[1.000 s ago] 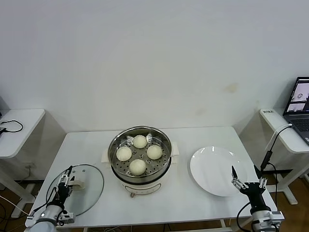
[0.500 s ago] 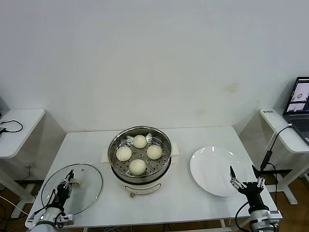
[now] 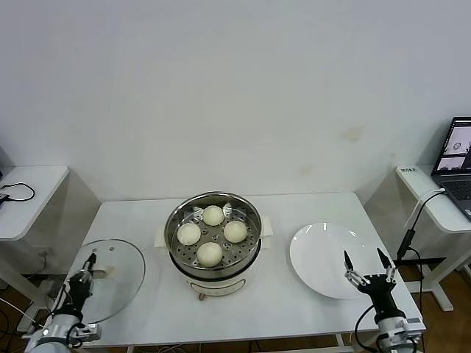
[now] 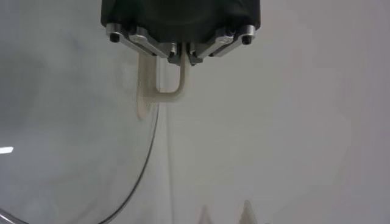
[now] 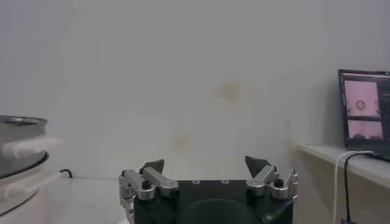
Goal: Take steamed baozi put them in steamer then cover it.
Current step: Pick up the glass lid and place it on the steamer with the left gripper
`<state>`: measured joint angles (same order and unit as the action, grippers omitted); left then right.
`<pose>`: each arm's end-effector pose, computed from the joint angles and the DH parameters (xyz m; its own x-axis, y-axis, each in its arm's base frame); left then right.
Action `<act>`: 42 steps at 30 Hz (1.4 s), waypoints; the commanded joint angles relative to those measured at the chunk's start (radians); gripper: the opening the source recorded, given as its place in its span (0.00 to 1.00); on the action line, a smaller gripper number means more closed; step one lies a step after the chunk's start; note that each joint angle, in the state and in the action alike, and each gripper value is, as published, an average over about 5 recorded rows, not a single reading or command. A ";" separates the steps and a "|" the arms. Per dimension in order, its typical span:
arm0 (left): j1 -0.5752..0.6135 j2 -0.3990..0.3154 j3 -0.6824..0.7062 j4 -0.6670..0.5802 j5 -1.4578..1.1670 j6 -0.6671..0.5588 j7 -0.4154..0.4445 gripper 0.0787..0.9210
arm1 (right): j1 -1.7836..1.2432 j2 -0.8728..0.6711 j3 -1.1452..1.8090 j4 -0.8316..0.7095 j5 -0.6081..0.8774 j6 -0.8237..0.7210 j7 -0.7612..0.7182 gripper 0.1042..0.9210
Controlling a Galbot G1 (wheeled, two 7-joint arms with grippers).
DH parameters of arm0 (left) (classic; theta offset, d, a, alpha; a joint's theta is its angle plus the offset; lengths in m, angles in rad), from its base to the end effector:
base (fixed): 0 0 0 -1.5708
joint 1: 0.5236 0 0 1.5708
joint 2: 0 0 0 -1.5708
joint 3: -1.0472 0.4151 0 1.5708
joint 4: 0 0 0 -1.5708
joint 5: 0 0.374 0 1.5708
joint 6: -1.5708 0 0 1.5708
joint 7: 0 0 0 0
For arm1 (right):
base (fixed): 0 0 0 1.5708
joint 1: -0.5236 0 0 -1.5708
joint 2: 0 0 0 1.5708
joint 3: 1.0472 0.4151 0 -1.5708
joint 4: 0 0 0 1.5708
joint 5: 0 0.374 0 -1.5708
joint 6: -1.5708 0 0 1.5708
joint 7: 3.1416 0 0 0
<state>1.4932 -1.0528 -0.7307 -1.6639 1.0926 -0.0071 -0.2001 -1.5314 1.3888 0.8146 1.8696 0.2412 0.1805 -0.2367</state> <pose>0.2026 0.2548 -0.4211 -0.9921 -0.1102 0.0603 0.0698 -0.0848 0.9940 0.1720 -0.1561 -0.4084 -0.9989 -0.0260 -0.0402 -0.0235 0.9977 -0.0631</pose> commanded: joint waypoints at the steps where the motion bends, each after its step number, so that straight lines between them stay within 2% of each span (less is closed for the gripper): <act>1: 0.056 0.045 -0.101 -0.261 -0.120 0.191 0.133 0.07 | -0.001 -0.001 -0.018 0.004 -0.012 0.003 -0.001 0.88; 7: 0.047 0.091 -0.068 -0.385 -0.224 0.266 0.196 0.07 | -0.003 0.001 -0.025 -0.002 -0.044 0.013 -0.002 0.88; 12: -0.003 0.143 0.049 -0.494 -0.258 0.331 0.219 0.07 | -0.006 0.012 -0.027 -0.012 -0.097 0.032 -0.001 0.88; 15: -0.083 0.178 0.168 -0.494 -0.288 0.368 0.210 0.07 | -0.005 0.019 -0.032 -0.020 -0.124 0.041 0.000 0.88; 21: -0.342 0.200 0.471 -0.420 -0.319 0.469 0.192 0.07 | 0.002 0.055 -0.048 -0.030 -0.219 0.049 0.011 0.88; 25: -0.487 0.151 0.609 -0.372 -0.238 0.546 0.244 0.07 | 0.000 0.077 -0.054 -0.038 -0.286 0.054 0.022 0.88; 30: -0.601 0.058 0.728 -0.318 -0.046 0.615 0.352 0.07 | -0.002 0.077 -0.061 -0.058 -0.332 0.054 0.032 0.88; 37: -0.623 -0.077 0.754 -0.242 0.178 0.620 0.475 0.07 | 0.012 0.081 -0.075 -0.077 -0.365 0.047 0.038 0.88; 42: -0.613 -0.166 0.749 -0.223 0.260 0.620 0.530 0.07 | 0.013 0.088 -0.085 -0.083 -0.385 0.045 0.038 0.88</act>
<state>0.9851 -1.0508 -0.1069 -1.9471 1.1077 0.5533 0.1834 -1.5205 1.4666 0.7381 1.7968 -0.0825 0.2258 -0.2016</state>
